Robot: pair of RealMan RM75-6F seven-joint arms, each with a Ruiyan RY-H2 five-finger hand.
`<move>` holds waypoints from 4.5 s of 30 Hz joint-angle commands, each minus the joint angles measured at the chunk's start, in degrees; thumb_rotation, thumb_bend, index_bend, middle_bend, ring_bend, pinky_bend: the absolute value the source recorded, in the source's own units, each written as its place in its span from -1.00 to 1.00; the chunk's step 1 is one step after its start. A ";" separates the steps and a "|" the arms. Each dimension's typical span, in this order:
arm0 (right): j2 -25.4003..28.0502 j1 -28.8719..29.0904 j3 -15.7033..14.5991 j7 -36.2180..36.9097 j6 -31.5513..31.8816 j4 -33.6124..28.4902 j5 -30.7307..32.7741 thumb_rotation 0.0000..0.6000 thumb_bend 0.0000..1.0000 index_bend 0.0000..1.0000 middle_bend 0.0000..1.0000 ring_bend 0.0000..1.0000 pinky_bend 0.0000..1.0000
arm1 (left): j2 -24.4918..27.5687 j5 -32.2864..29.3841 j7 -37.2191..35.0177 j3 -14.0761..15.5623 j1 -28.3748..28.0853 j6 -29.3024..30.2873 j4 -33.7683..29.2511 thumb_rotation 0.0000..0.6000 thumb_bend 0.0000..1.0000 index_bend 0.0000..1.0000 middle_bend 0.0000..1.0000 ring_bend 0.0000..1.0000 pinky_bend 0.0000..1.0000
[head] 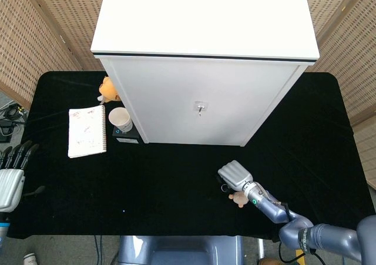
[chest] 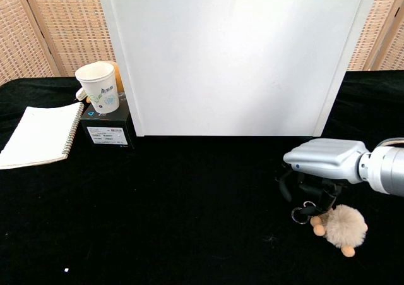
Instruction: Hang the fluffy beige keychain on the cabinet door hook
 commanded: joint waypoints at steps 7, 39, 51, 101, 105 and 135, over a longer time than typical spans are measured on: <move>-2.27 0.64 -0.25 -2.98 -0.24 1.21 2.41 1.00 -0.01 0.06 0.79 0.83 1.00 | 0.13 -0.12 -0.18 -0.01 0.00 -0.01 -0.04 1.00 -1.00 -1.00 -1.00 -1.00 -1.00; -4.50 0.88 -2.15 -6.53 1.25 4.45 4.12 1.00 0.07 0.06 0.79 0.83 1.00 | 0.31 -0.16 -0.28 0.14 -0.14 -0.24 -0.17 1.00 -1.00 -1.00 -1.00 -1.00 -1.00; -5.36 0.94 -2.12 -5.70 1.04 5.95 3.83 1.00 0.09 0.10 0.79 0.83 1.00 | 0.16 -0.12 0.06 0.24 -0.21 -0.35 -0.23 1.00 -1.00 -1.00 -1.00 -1.00 -1.00; 15.38 -2.85 -1.24 9.30 40.07 -2.76 -34.76 1.00 0.20 0.41 0.86 0.89 1.00 | 1.28 1.22 -2.55 1.02 -0.21 -0.61 -1.22 1.00 -1.00 -1.00 -1.00 -1.00 -1.00; 17.31 -2.37 1.13 9.83 43.80 -2.18 -36.08 1.00 0.20 0.41 0.86 0.89 1.00 | 1.12 0.87 -2.25 0.93 -0.31 -0.89 -0.99 1.00 -1.00 -1.00 -1.00 -1.00 -1.00; 21.33 4.42 13.83 -1.41 36.04 -13.40 -27.18 1.00 0.21 0.40 0.89 0.91 1.00 | -0.01 -0.57 -0.41 0.70 -0.80 -1.99 -0.37 1.00 -1.00 -1.00 -1.00 -1.00 -1.00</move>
